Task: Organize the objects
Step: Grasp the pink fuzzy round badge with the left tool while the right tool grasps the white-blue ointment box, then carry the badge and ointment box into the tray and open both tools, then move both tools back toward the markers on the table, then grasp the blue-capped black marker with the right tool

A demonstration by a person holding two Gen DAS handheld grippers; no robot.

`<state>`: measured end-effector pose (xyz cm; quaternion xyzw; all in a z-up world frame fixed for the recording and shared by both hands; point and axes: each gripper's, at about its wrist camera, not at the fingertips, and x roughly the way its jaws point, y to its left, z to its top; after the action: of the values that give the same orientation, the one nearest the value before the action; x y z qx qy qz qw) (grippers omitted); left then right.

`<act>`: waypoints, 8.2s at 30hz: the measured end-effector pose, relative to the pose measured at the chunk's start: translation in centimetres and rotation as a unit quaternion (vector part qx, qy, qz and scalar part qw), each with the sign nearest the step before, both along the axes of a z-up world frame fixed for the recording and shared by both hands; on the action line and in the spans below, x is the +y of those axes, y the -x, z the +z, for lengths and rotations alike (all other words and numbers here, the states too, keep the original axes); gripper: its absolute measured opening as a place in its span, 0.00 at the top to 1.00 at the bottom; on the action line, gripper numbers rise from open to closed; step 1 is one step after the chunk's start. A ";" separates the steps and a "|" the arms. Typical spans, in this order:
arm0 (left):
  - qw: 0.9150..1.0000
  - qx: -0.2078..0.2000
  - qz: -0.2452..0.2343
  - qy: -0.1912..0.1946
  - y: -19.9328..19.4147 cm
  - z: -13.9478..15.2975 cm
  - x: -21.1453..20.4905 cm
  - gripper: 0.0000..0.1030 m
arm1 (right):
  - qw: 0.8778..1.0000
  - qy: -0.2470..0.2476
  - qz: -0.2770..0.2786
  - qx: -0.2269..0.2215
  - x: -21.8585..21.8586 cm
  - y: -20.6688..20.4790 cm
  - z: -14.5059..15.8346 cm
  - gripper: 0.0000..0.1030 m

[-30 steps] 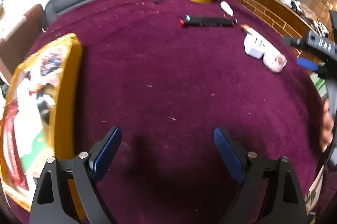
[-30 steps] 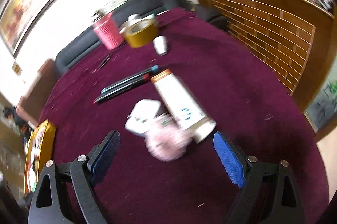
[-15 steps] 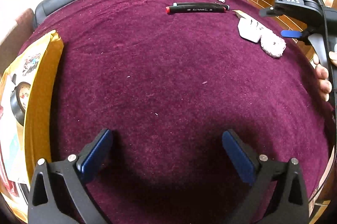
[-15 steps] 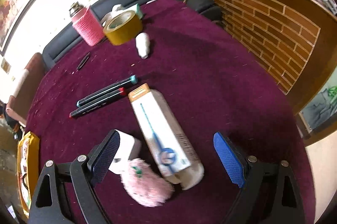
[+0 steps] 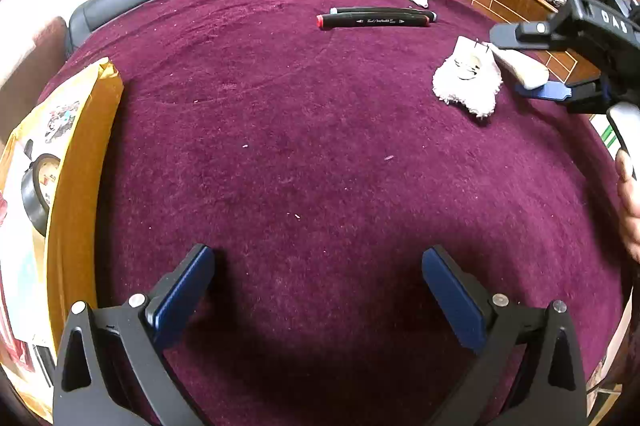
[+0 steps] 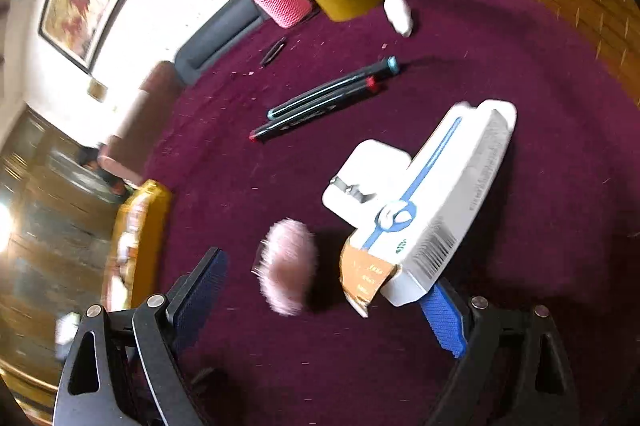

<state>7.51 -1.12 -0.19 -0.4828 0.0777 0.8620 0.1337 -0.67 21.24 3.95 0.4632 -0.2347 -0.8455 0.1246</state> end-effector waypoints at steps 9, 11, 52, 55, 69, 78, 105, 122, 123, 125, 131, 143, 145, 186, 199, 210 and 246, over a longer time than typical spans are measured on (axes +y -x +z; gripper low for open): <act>0.999 -0.021 -0.023 -0.030 -0.2 0.6 -0.1 0.00 | 0.997 -0.005 -0.067 -0.027 2.6 -1.8 -1.0 0.10; 0.997 -0.020 -0.056 -0.054 -0.1 1.6 0.8 0.00 | 0.997 0.006 -0.080 -0.019 3.8 -2.6 -1.0 0.09; 0.977 0.042 -0.190 -0.091 1.9 4.9 6.7 0.60 | 0.959 -0.260 -0.110 -0.025 0.3 1.7 -0.1 0.15; 0.979 0.055 -0.175 -0.093 0.8 5.2 5.4 0.60 | 0.956 -0.266 -0.115 -0.034 0.3 2.9 -0.7 0.42; 0.982 0.064 -0.101 -0.146 -2.4 6.2 -1.8 0.60 | 0.982 -0.159 -0.105 -0.016 1.1 -1.8 1.9 0.76; 0.981 0.095 -0.019 -0.168 -5.7 8.3 -10.2 0.59 | 0.996 -0.071 -0.035 0.027 -4.2 -4.6 5.7 0.76; 0.971 0.049 0.173 -0.157 -2.9 3.3 -28.0 0.59 | 0.969 -0.086 0.233 0.013 -37.5 2.5 6.7 0.75; 0.967 0.036 0.171 -0.186 -2.6 2.1 -28.9 0.57 | 0.938 -0.187 0.292 -0.010 -51.0 12.2 3.3 0.75; 0.966 0.037 0.170 -0.190 -2.6 2.0 -29.1 0.57 | 0.936 -0.191 0.294 -0.011 -51.3 12.5 3.2 0.75; 0.965 0.037 0.170 -0.195 -2.5 2.0 -29.2 0.57 | 0.933 -0.198 0.299 -0.014 -51.9 12.8 2.8 0.75; 0.963 0.042 0.171 -0.203 -2.5 2.0 -29.3 0.54 | 0.927 -0.217 0.306 -0.014 -52.9 12.9 2.0 0.73; 0.950 0.043 0.191 -0.243 -3.3 3.1 -29.6 0.30 | 0.952 -0.172 0.255 -0.003 -48.4 12.0 4.1 0.37; 0.950 0.048 0.192 -0.240 -3.6 3.7 -29.3 0.20 | 0.952 -0.172 0.251 0.007 -47.4 11.3 4.7 0.35; 0.990 0.129 0.029 0.039 -5.9 10.4 -2.9 0.11 | 0.994 -0.058 -0.053 0.080 -2.8 -2.8 5.9 0.10; 0.991 0.107 0.020 0.076 -4.6 9.2 -0.6 0.11 | 0.994 -0.046 -0.086 0.054 1.9 -3.1 3.5 0.10; 0.997 0.065 0.011 0.035 -3.0 7.1 -0.9 0.11 | 0.991 -0.035 -0.124 0.040 4.3 -1.5 2.4 0.10; 0.991 0.015 0.062 -0.119 -0.5 4.5 -9.0 0.11 | 0.965 -0.192 0.180 -0.004 -13.2 8.8 3.9 0.07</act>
<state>7.98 -10.17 4.30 -0.4545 -0.0537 0.8787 0.1359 -9.50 8.04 7.89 0.5166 0.0189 -0.8363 0.1829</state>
